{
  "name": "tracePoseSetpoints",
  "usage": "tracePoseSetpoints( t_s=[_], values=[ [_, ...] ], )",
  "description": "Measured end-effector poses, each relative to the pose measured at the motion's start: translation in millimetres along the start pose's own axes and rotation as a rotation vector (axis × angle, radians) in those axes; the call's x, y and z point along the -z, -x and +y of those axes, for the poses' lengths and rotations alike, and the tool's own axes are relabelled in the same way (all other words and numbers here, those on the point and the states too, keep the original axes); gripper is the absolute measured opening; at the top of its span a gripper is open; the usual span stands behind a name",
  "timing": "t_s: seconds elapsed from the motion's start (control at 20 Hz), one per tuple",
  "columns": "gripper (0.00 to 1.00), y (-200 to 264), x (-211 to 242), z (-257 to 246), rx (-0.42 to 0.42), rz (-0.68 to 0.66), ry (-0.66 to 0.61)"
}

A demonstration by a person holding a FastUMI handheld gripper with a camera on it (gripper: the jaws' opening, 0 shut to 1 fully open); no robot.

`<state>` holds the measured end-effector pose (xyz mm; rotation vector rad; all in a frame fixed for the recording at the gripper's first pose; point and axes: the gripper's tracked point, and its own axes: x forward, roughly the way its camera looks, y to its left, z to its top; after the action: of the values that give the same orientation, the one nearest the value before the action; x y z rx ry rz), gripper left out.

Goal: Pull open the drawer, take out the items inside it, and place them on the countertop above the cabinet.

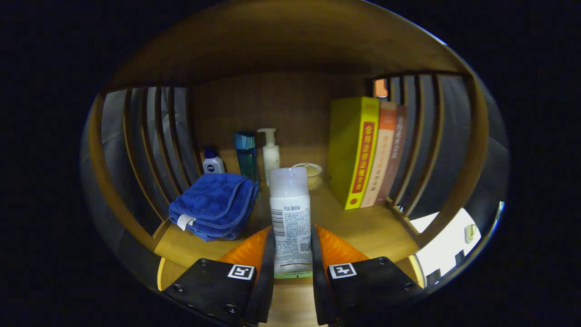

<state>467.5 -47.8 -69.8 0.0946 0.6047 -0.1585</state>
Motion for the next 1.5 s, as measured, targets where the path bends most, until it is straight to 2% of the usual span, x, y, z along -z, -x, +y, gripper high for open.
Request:
tracePoseSetpoints(
  t_s=[0.15,0.45,0.9,1.05,1.2,1.3,1.45,1.5],
  values=[
    [0.46,-26,24,-4,-0.006,0.101,-0.012],
    [0.46,-58,35,0,-0.055,0.138,-0.021],
    [0.47,-67,37,2,-0.076,0.068,0.049],
    [0.54,-69,37,2,-0.083,0.037,0.045],
    [0.65,-74,41,-1,-0.070,-0.003,0.032],
    [0.75,-69,43,-2,-0.086,-0.017,0.057],
    [0.99,-46,28,8,-0.128,-0.117,0.045],
    [0.99,-37,16,10,-0.131,-0.171,0.041]
  ],
)
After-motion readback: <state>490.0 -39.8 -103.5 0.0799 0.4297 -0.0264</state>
